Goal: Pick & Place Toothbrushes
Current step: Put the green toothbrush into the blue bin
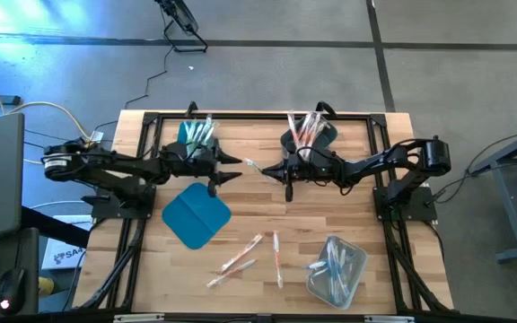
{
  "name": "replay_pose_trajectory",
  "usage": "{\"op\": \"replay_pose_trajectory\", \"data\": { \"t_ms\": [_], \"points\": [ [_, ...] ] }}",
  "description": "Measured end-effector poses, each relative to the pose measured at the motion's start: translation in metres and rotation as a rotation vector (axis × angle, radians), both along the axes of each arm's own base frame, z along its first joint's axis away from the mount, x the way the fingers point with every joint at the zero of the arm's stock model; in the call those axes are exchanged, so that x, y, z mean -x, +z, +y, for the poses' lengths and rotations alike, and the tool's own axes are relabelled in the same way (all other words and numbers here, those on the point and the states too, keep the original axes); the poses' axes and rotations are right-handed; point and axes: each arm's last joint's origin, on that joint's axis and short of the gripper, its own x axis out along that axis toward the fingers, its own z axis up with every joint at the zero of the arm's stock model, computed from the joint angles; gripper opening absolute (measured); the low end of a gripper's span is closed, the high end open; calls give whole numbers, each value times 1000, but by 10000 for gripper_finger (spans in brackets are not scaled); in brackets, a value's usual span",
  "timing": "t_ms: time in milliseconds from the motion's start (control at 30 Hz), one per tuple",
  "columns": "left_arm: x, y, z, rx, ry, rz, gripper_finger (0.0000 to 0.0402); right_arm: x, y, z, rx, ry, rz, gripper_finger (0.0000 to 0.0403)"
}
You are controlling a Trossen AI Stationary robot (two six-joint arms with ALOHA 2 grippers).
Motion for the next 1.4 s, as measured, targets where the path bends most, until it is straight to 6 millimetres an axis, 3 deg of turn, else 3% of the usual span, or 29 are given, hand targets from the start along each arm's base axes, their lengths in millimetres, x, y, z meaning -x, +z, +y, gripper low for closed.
{"op": "replay_pose_trajectory", "data": {
  "t_ms": [400, 833, 1267, 1400],
  "points": [
    [-34, 4, 8, 9, -23, 18, 187, 0, 0, 0, -7, 13, 0, 3],
    [-58, 11, 12, 2, -96, 7, 187, 0, -2, -1, -28, -31, 17, 3],
    [-66, 6, 14, 31, -97, 25, 186, 0, -3, -1, -27, -36, 27, 3],
    [-66, 6, 14, 33, -97, 24, 170, 0, -3, -1, -26, -40, 30, 3]
  ]
}}
